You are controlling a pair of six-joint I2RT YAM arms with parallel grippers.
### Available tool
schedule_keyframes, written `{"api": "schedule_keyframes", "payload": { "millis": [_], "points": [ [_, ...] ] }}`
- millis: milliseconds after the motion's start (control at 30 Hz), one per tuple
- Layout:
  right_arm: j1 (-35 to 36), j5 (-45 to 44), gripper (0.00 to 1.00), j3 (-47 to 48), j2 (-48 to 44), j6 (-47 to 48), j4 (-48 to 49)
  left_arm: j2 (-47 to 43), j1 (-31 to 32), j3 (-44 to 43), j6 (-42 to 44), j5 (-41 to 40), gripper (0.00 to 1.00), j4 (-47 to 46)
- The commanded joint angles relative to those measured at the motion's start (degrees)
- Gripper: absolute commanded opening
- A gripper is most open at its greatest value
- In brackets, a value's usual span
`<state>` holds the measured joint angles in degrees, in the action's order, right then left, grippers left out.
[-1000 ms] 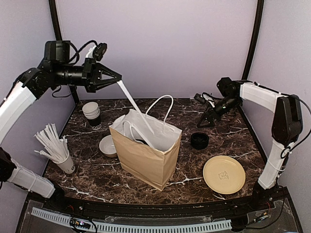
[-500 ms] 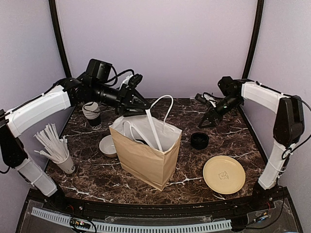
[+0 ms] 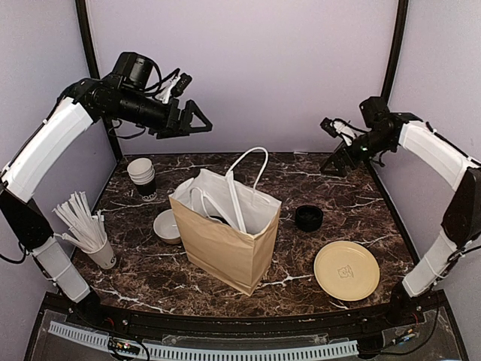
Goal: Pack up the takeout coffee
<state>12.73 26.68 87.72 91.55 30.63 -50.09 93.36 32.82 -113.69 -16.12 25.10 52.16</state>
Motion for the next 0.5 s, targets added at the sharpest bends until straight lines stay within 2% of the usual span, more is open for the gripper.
{"api": "schedule_keyframes", "payload": {
  "millis": [0, 100, 267, 333, 467],
  "points": [
    [-4.8, -3.73, 0.98, -1.87, -5.17, -9.54, 11.2, 0.62, -2.05, -0.5, 8.44, -14.26, 0.99, 1.96],
    [-7.19, -6.7, 0.99, -2.29, -6.93, -15.3, 15.94, 0.54, -3.2, 1.86, 11.81, -26.71, 0.99, -1.94],
    [-7.55, -15.93, 0.99, -4.31, -9.77, -21.11, 22.23, 0.1, -4.77, 7.67, 17.81, -40.31, 0.99, -11.07],
    [-7.5, -17.88, 0.99, -4.23, -10.63, -22.09, 23.72, -0.39, -5.12, 10.69, 19.1, -42.88, 0.99, -15.57],
    [-7.55, -16.24, 0.98, -3.97, -12.76, -21.26, 24.67, -1.33, -5.39, 14.5, 20.2, -43.86, 0.99, -21.87]
  ]
}}
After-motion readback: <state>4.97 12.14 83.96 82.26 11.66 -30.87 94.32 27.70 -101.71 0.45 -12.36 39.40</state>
